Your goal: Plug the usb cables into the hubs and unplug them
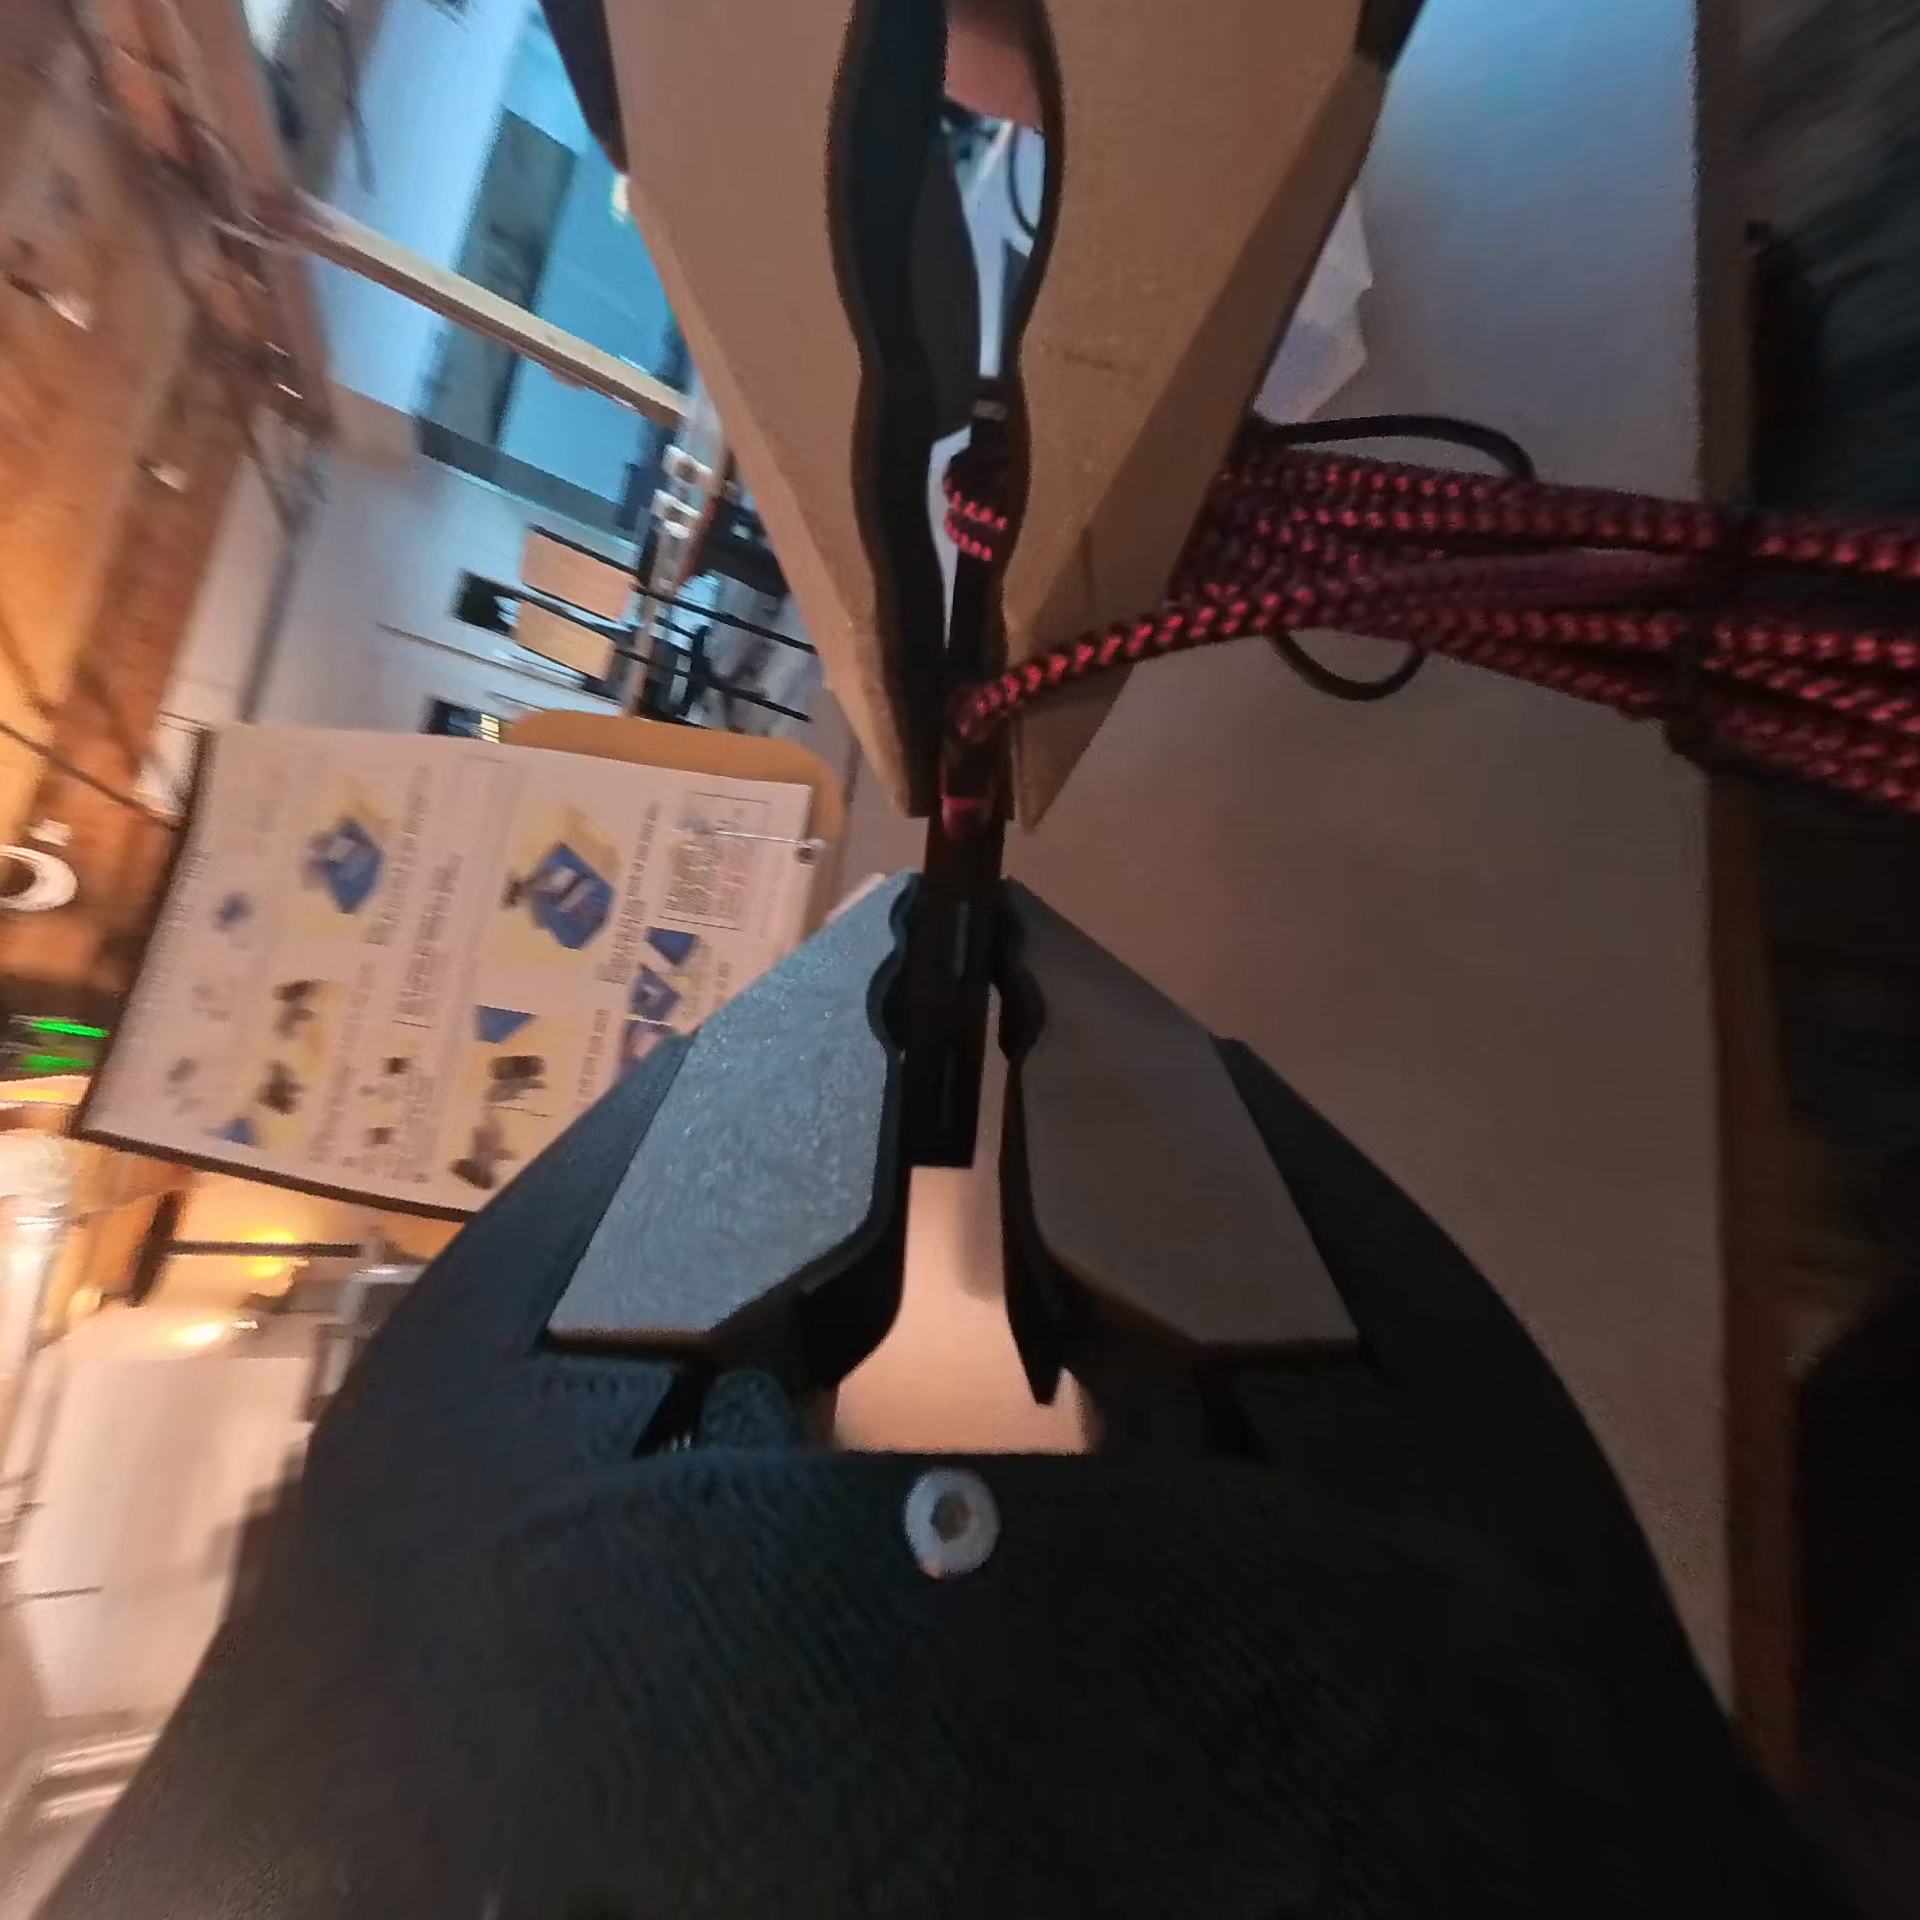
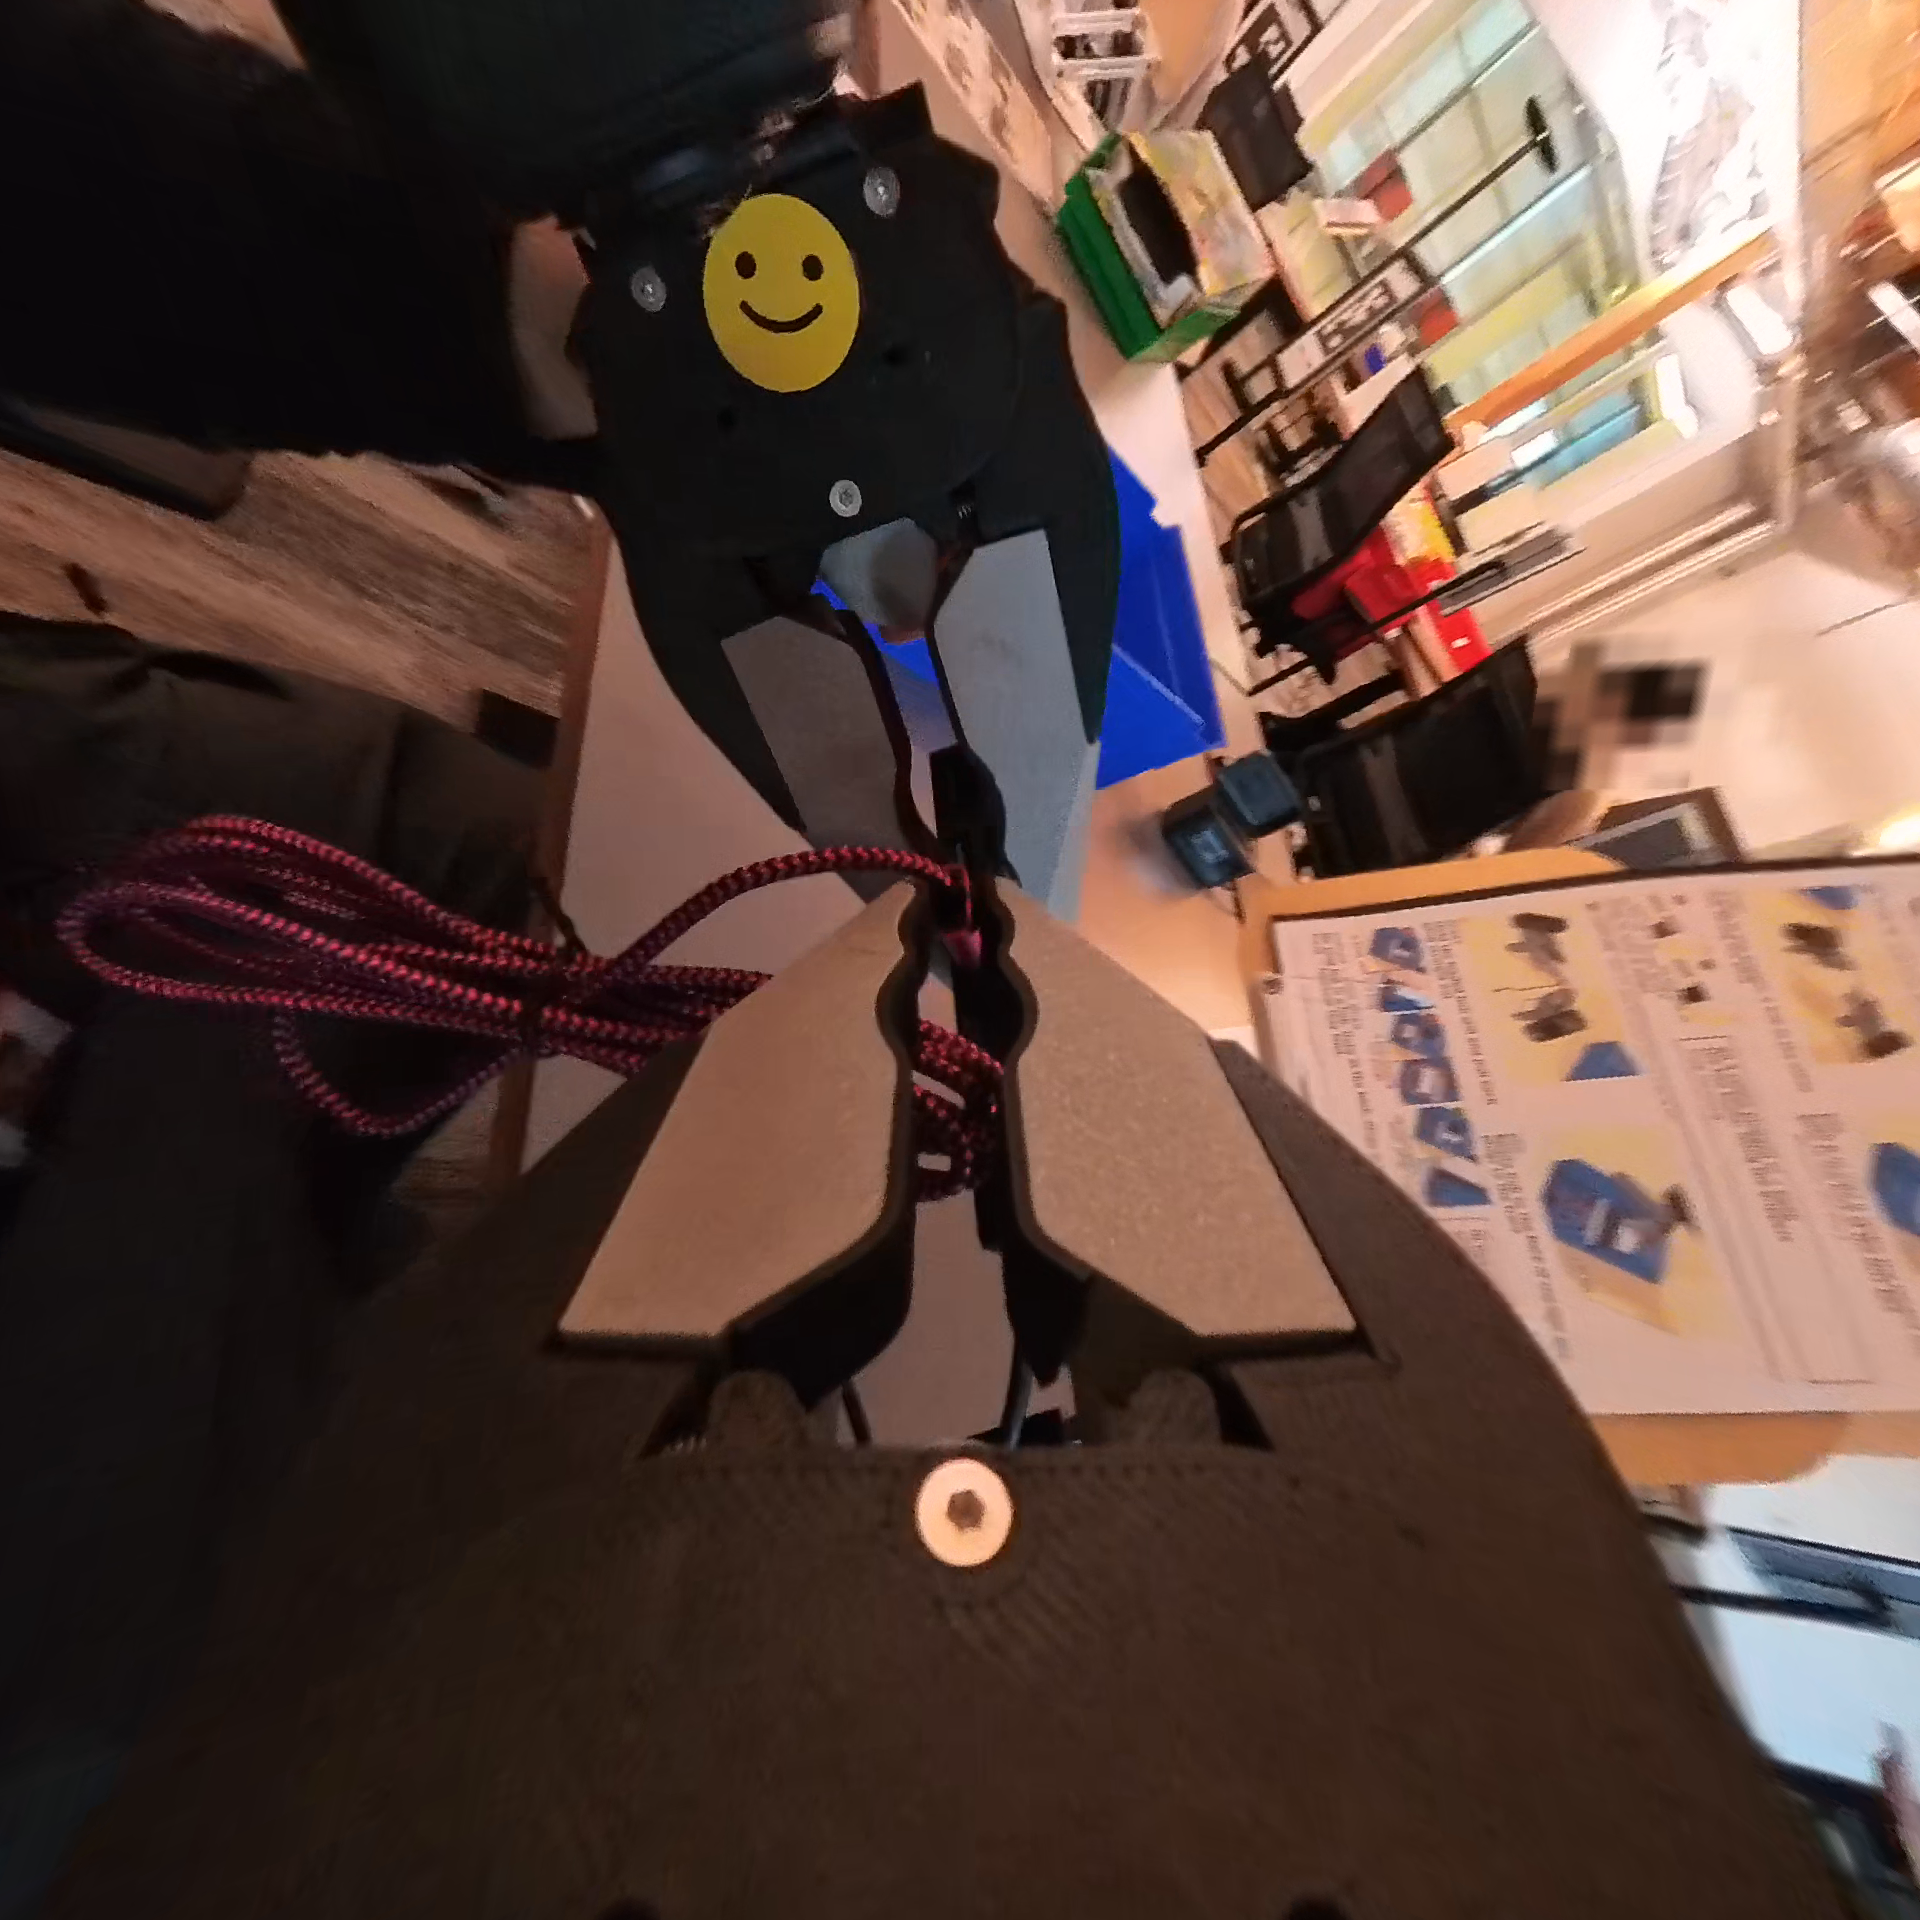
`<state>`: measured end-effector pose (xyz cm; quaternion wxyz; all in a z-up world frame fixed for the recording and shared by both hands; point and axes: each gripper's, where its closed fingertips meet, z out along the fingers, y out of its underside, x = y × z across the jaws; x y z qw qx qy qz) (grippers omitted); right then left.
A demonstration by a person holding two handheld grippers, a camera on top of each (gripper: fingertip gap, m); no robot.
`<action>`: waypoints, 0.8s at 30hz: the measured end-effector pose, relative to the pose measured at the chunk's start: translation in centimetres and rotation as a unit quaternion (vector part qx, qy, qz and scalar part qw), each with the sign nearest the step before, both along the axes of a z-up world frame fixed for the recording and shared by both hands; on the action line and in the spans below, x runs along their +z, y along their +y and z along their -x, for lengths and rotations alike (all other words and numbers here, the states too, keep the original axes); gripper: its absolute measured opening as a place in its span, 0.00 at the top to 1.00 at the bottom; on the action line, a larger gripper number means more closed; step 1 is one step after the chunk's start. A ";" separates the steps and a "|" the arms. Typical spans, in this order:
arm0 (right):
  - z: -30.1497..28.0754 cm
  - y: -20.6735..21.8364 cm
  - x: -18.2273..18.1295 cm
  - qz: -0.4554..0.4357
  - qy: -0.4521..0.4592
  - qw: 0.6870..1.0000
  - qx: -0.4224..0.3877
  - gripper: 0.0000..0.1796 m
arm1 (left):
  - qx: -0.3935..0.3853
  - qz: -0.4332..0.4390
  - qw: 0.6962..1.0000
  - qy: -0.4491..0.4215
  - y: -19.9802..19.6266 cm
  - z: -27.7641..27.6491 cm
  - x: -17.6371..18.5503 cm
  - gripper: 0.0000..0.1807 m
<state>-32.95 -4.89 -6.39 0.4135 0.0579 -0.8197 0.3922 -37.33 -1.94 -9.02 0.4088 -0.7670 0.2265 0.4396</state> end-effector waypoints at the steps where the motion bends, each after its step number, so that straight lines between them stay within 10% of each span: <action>1: -0.2 -0.1 0.2 -0.003 0.017 1.000 0.000 0.97 | -0.001 -0.007 1.000 0.023 -0.1 0.0 0.5 0.95; 12: 1.9 1.2 -0.6 -0.017 0.036 0.999 -0.035 0.93 | 0.091 0.006 0.973 0.210 -0.7 2.5 1.6 0.95; 24: 3.3 0.6 -2.1 -0.085 0.140 0.985 -0.049 0.97 | 0.060 0.036 0.998 -0.005 -0.8 2.6 -2.0 0.96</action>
